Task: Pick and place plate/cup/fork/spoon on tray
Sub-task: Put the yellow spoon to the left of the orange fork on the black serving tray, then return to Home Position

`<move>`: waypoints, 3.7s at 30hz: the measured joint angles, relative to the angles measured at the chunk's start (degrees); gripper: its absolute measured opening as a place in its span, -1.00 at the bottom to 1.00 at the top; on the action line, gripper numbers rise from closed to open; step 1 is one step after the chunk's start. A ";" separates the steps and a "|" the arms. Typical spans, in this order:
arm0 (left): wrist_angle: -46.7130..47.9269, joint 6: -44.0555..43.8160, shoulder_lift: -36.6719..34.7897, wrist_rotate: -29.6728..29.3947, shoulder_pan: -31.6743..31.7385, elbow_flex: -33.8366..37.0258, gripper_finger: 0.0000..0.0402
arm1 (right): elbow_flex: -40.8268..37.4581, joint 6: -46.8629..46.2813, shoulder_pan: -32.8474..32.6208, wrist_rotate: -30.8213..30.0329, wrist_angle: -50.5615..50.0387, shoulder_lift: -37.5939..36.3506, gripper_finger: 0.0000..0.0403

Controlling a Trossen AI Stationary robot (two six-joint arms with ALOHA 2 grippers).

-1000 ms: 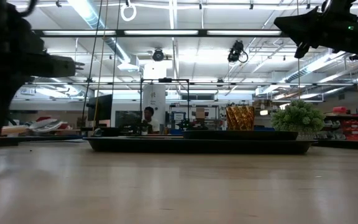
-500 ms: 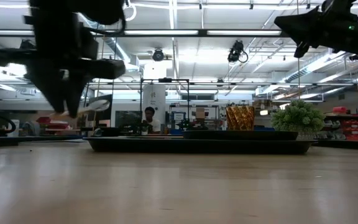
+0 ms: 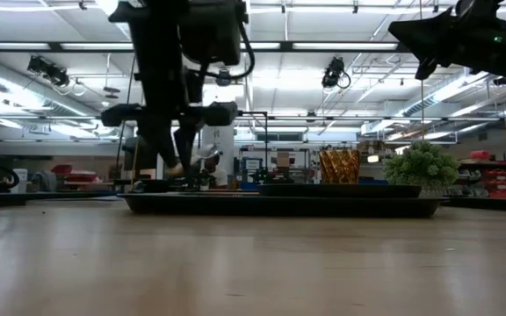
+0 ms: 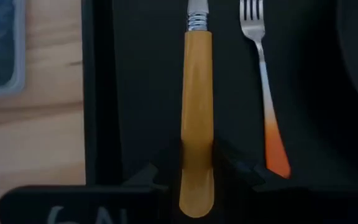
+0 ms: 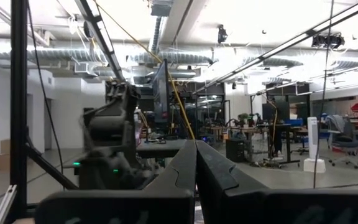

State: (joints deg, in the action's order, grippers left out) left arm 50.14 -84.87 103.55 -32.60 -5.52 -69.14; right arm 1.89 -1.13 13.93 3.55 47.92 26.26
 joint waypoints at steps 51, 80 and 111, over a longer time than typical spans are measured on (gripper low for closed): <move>-11.12 42.65 -0.60 -5.36 -0.80 -0.61 -0.14 | -0.02 -8.61 8.56 10.17 -10.13 -2.05 -0.96; -18.29 76.75 -15.89 5.75 -8.91 -0.74 -0.14 | -1.53 -13.93 16.17 12.70 -17.66 -2.76 -0.97; -22.95 71.03 -35.65 8.71 -16.93 0.66 -0.14 | -1.53 -13.31 16.92 9.56 -17.11 -2.49 -0.89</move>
State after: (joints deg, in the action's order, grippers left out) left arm 27.19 -13.84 67.90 -23.89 -22.44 -68.49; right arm 0.36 -14.44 30.85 13.11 30.81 23.77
